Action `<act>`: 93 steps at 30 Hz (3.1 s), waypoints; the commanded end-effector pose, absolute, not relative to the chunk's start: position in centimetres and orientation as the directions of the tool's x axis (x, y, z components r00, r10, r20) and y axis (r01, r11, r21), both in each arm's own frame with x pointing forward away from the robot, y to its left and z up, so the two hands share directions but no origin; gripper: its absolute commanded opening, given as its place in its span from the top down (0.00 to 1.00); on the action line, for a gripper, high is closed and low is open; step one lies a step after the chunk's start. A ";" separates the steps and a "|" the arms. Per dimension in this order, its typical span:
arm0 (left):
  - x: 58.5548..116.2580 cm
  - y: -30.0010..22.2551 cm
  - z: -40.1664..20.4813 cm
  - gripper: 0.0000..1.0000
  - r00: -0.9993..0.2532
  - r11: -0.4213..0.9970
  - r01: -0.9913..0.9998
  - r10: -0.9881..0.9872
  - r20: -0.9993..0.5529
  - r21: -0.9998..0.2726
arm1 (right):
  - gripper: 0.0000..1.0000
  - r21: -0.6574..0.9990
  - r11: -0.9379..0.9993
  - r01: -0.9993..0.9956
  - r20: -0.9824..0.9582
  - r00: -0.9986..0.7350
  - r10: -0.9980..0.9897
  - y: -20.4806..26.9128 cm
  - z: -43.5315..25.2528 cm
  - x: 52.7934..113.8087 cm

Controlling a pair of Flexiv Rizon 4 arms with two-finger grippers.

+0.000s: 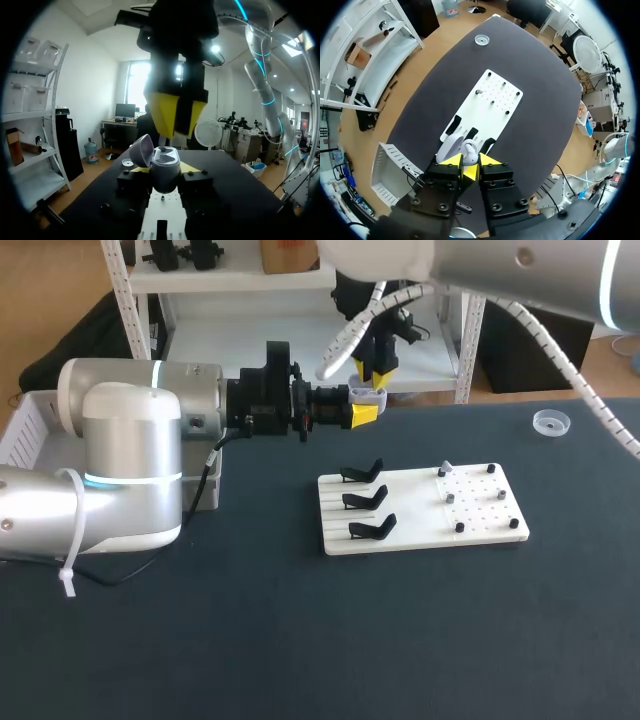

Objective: Pick up each earbud case from the left stands, insert the matching earbuds, close the lid, and place the case in the box.

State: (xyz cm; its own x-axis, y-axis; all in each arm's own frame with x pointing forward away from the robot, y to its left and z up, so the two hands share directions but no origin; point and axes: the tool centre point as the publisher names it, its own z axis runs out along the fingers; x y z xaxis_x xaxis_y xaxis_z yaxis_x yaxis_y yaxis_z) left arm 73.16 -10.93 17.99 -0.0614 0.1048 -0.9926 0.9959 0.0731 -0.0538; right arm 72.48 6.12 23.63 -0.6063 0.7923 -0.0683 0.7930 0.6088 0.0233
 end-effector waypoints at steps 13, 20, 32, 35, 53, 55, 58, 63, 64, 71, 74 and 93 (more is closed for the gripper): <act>73.2 -10.9 17.9 1.00 -0.060 0.074 0.996 0.102 -0.993 -0.052 | 1.00 0.005 0.609 0.793 -0.053 -0.608 0.792 6.0 23.0 72.3; 73.2 -10.9 17.9 1.00 -0.060 0.074 0.996 0.102 -0.993 -0.052 | 1.00 -0.002 0.613 0.790 -0.051 -0.612 0.789 6.0 22.7 72.4; 73.2 -10.9 17.9 1.00 -0.060 0.074 0.996 0.102 -0.993 -0.052 | 1.00 -0.021 0.618 0.786 -0.033 -0.619 0.785 6.1 21.8 72.7; 73.2 -10.9 17.9 1.00 -0.060 0.074 0.996 0.102 -0.993 -0.052 | 1.00 -0.024 0.620 0.784 -0.027 -0.620 0.784 6.1 21.6 72.6; 73.2 -10.9 17.9 1.00 -0.060 0.074 0.996 0.102 -0.993 -0.052 | 0.53 0.124 0.704 0.699 -0.047 -0.705 0.708 5.3 24.8 70.0; 73.2 -10.9 17.9 1.00 -0.060 0.074 0.996 0.102 -0.993 -0.052 | 0.51 0.204 0.750 0.629 -0.052 -0.758 0.650 4.5 24.7 69.5; 73.2 -10.9 17.9 1.00 -0.060 0.074 0.996 0.102 -0.993 -0.052 | 0.27 0.293 0.812 0.504 -0.054 -0.839 0.541 3.0 24.1 69.1; 73.2 -10.9 17.9 1.00 -0.060 0.074 0.996 0.102 -0.993 -0.052 | 0.31 0.424 0.867 0.262 -0.073 -0.944 0.321 1.0 24.1 68.5; 73.2 -10.9 17.9 1.00 -0.060 0.074 0.996 0.102 -0.993 -0.052 | 0.14 0.426 0.868 0.254 -0.078 -0.946 0.314 0.6 24.1 68.5; 73.2 -10.9 17.9 1.00 -0.060 0.074 0.996 0.102 -0.993 -0.052 | 0.00 0.432 0.899 0.066 -0.134 -0.982 0.137 -1.2 23.7 67.8; 73.2 -10.9 17.9 1.00 -0.060 0.074 0.996 0.102 -0.993 -0.052 | 0.00 0.362 0.929 0.077 -0.162 -0.976 0.143 -1.7 22.6 68.0; 73.2 -10.9 17.9 1.00 -0.060 0.074 0.996 0.102 -0.993 -0.052 | 0.00 0.367 0.920 0.136 -0.136 -0.971 0.198 -2.6 19.9 69.7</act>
